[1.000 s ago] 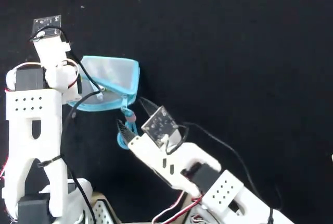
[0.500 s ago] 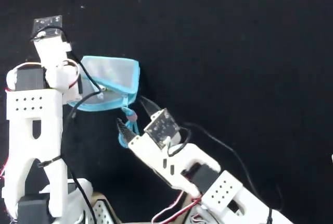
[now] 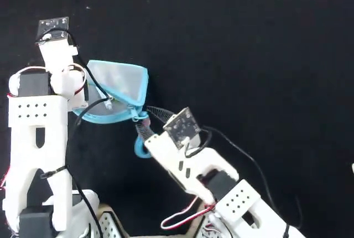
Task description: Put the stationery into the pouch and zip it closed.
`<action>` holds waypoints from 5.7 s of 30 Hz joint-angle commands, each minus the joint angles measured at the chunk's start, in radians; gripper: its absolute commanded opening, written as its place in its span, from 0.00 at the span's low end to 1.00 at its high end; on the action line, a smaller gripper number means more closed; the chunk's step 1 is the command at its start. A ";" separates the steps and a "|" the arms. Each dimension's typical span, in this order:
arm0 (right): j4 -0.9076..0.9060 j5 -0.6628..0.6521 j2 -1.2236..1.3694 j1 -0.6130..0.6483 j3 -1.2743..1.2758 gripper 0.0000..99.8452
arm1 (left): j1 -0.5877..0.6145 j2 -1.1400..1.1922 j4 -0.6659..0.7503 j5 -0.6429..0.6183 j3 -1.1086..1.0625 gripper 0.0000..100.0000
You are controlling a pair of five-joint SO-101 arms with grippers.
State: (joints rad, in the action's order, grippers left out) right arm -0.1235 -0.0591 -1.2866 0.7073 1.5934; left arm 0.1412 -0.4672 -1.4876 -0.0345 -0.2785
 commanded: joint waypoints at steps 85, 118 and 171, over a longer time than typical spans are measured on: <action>-0.311 -0.086 -0.323 -0.061 -0.068 0.01 | -0.120 -0.433 0.141 0.054 -0.228 0.14; -0.427 -0.095 -0.259 -0.147 -0.452 0.01 | 0.013 -0.876 0.252 0.049 -0.443 0.14; -0.634 -0.448 0.575 -0.061 -1.208 0.01 | -0.093 -1.355 0.987 0.006 -1.356 0.14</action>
State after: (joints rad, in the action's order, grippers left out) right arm -0.8769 -0.4580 -0.7158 0.7181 0.3736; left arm 0.0522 -1.8159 -0.5178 -0.0345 -1.6487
